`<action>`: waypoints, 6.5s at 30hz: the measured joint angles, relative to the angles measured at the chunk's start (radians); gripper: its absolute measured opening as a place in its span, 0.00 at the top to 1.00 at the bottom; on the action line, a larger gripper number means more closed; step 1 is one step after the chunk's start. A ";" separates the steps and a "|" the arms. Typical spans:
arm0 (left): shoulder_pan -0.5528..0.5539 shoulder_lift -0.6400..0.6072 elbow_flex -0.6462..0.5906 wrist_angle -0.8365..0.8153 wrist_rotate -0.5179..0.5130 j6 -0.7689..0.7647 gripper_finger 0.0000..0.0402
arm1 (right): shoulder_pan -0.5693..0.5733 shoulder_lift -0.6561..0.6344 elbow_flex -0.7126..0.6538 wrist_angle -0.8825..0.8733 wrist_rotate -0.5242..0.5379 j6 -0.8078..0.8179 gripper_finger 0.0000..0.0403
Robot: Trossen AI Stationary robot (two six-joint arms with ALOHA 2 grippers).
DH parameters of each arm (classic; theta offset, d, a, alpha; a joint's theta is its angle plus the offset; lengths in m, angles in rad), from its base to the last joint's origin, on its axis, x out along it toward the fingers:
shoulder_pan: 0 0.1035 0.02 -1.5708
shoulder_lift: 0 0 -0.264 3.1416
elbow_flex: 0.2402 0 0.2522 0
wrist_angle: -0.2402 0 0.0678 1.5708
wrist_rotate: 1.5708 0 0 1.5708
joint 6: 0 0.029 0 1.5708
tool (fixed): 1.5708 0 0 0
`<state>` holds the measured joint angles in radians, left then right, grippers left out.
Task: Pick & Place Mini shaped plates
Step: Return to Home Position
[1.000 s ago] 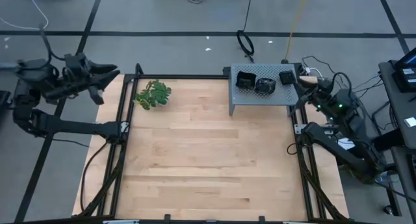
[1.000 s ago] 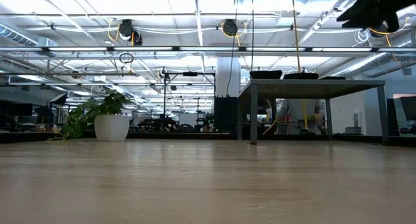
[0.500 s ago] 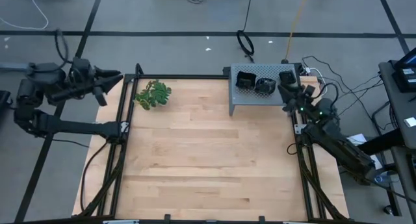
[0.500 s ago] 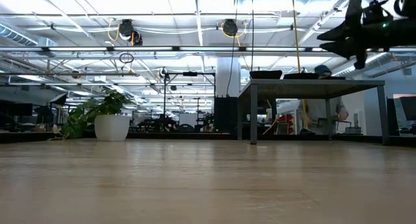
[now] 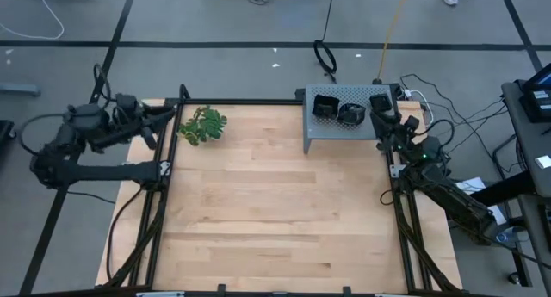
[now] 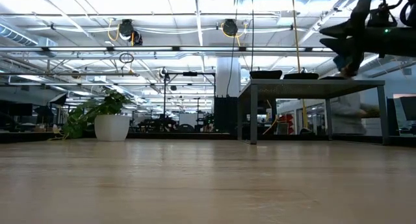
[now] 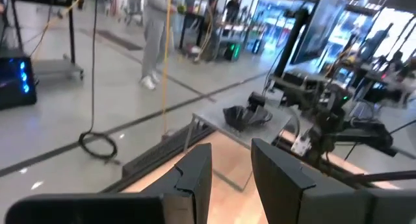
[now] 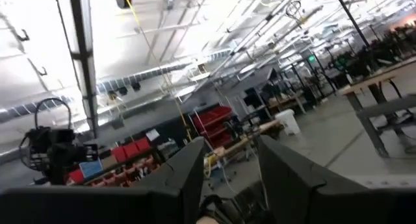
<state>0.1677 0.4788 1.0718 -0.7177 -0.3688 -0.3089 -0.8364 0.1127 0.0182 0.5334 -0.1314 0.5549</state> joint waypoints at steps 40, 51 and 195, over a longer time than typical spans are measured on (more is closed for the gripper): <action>0.000 -0.417 -1.055 0.764 0.138 -0.280 0.72 | 0.000 0.001 -0.004 -0.153 -0.001 0.006 0.67; 0.001 -0.372 -1.055 0.769 0.106 -0.096 0.72 | 0.000 0.001 -0.004 -0.158 -0.001 0.006 0.67; 0.001 -0.372 -1.056 0.774 0.105 -0.035 0.72 | 0.000 0.001 -0.005 -0.158 -0.001 0.006 0.67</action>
<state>0.1687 0.1065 0.0158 0.0566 -0.2638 -0.3440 -0.8364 0.1139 0.0135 0.3752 -0.1322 0.5607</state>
